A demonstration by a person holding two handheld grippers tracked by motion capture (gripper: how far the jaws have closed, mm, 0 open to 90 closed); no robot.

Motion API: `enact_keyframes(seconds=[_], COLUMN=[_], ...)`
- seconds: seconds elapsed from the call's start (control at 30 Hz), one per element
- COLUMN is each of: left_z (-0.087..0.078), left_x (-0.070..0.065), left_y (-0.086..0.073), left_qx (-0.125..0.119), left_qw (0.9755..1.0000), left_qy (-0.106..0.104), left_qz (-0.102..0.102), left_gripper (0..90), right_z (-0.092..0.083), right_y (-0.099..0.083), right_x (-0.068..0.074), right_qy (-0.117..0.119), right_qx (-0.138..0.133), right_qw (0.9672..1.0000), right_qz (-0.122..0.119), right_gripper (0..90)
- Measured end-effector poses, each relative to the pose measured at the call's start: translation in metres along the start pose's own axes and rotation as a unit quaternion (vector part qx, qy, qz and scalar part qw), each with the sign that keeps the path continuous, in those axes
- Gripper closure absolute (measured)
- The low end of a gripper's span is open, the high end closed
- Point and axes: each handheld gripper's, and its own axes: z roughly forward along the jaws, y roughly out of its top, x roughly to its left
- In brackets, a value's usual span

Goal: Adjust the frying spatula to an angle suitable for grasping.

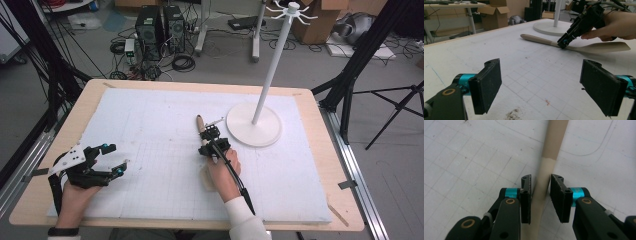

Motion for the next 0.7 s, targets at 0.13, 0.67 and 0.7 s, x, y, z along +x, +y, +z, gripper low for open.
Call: enact_keyframes(seconds=[0.13,0.67,0.7], left_z=[0.0001,-0.0003,-0.0003], left_x=[-0.0002,-0.0011,-0.0012], left_y=[-0.0001,0.001,0.001], left_qx=[0.0,-0.001,-0.001], left_qw=[1.0,1.0,1.0], left_qy=[0.0,0.0,0.0], left_qz=[-0.001,0.001,0.001], left_gripper=[17.8,17.8,17.8], right_z=[0.0003,-0.0013,-0.0023], right_y=[0.0001,-0.0005,-0.0014], right_x=[0.0002,-0.001,-0.0017], right_qy=[-0.001,0.021,0.021], right_qx=[0.0,-0.006,-0.007], right_qw=[1.0,0.9984,0.9984], right_qz=[-0.006,-0.053,-0.051], right_gripper=[70.1,77.7,77.7])
